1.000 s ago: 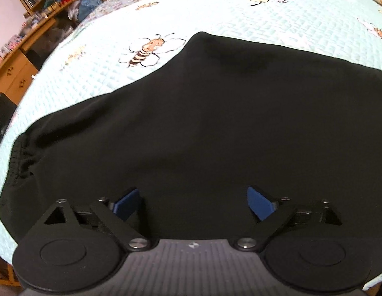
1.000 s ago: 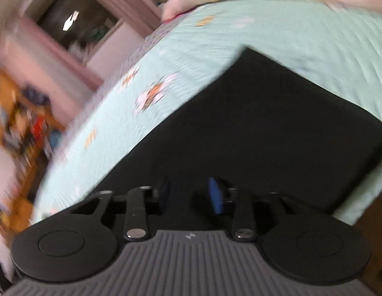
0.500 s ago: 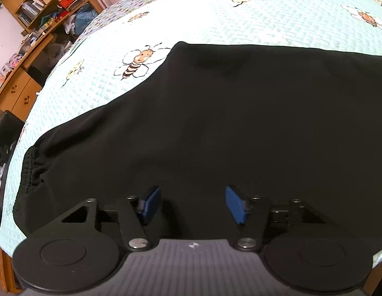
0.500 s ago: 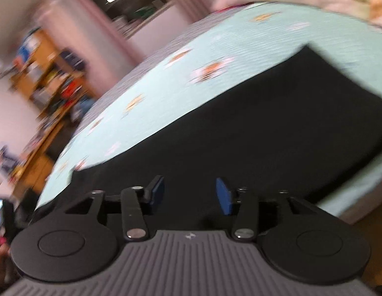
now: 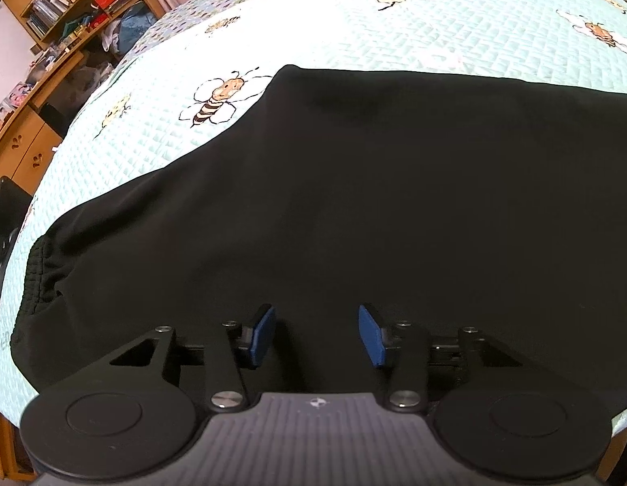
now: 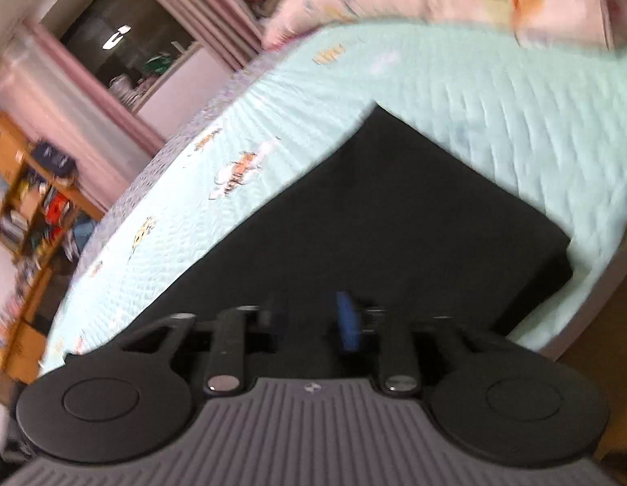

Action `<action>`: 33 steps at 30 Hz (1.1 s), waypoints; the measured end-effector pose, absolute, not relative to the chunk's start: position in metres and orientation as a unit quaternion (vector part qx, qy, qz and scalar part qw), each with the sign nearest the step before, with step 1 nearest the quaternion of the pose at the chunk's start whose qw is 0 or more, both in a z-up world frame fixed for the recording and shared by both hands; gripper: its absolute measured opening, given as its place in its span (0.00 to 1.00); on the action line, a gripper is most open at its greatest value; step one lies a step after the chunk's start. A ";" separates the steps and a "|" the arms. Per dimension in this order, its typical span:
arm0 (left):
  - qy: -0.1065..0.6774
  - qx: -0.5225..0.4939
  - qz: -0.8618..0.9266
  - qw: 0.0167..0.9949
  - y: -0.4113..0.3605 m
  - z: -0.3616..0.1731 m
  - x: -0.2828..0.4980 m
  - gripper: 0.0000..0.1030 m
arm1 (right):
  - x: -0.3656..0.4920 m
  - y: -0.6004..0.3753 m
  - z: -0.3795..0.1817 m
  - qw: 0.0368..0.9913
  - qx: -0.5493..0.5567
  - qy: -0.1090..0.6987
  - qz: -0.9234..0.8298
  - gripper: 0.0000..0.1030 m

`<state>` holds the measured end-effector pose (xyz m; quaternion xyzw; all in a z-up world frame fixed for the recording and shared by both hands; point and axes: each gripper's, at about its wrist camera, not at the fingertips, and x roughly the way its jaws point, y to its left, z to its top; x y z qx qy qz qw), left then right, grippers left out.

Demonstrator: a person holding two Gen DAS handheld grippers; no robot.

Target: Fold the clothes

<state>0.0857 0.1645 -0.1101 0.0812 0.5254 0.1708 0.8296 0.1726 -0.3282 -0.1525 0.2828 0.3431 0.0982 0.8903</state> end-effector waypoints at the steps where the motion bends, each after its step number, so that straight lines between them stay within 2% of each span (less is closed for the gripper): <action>1: 0.526 0.080 0.173 0.829 0.166 -0.110 0.086 0.51 | 0.172 -0.323 -0.154 0.886 0.283 0.346 0.119 0.54; 4: 0.526 0.077 0.179 0.828 0.169 -0.110 0.086 0.62 | 0.172 -0.313 -0.171 0.870 0.293 0.364 0.155 0.56; 5: 0.526 0.076 0.180 0.828 0.170 -0.110 0.086 0.66 | 0.174 -0.317 -0.176 0.866 0.311 0.361 0.149 0.51; 6: 0.526 0.074 0.182 0.827 0.171 -0.110 0.086 0.68 | 0.176 -0.323 -0.180 0.862 0.331 0.356 0.140 0.41; 8: 0.527 0.072 0.186 0.826 0.174 -0.109 0.086 0.71 | 0.181 -0.332 -0.185 0.856 0.362 0.351 0.116 0.30; 10: 0.527 0.068 0.187 0.826 0.176 -0.109 0.086 0.74 | 0.179 -0.329 -0.175 0.868 0.340 0.351 0.092 0.31; 12: 0.527 0.065 0.189 0.826 0.177 -0.110 0.085 0.75 | 0.176 -0.316 -0.159 0.883 0.303 0.346 0.093 0.44; 17: 0.525 0.063 0.191 0.827 0.179 -0.111 0.085 0.79 | 0.169 -0.271 -0.144 0.870 0.279 0.353 0.201 0.58; 19: 0.524 0.062 0.191 0.828 0.181 -0.112 0.085 0.80 | 0.184 -0.264 -0.160 0.860 0.272 0.380 0.205 0.58; 20: 0.525 0.061 0.191 0.828 0.182 -0.112 0.085 0.82 | 0.194 -0.269 -0.169 0.857 0.285 0.383 0.194 0.49; 21: 0.525 0.061 0.190 0.827 0.183 -0.112 0.085 0.83 | 0.204 -0.276 -0.178 0.855 0.299 0.383 0.181 0.29; 23: 0.525 0.060 0.190 0.827 0.184 -0.112 0.085 0.85 | 0.216 -0.295 -0.183 0.843 0.348 0.384 0.146 0.10; 25: 0.526 0.057 0.192 0.827 0.187 -0.113 0.085 0.88 | 0.217 -0.300 -0.175 0.852 0.344 0.376 0.118 0.12; 27: 0.526 0.055 0.194 0.826 0.189 -0.114 0.086 0.92 | 0.211 -0.302 -0.164 0.859 0.339 0.364 0.120 0.28; 30: 0.526 0.053 0.199 0.825 0.193 -0.116 0.086 0.99 | 0.194 -0.314 -0.152 0.863 0.362 0.328 0.132 0.44; 33: 0.526 0.041 0.195 0.827 0.198 -0.117 0.085 1.00 | 0.173 -0.348 -0.151 0.857 0.425 0.277 0.095 0.58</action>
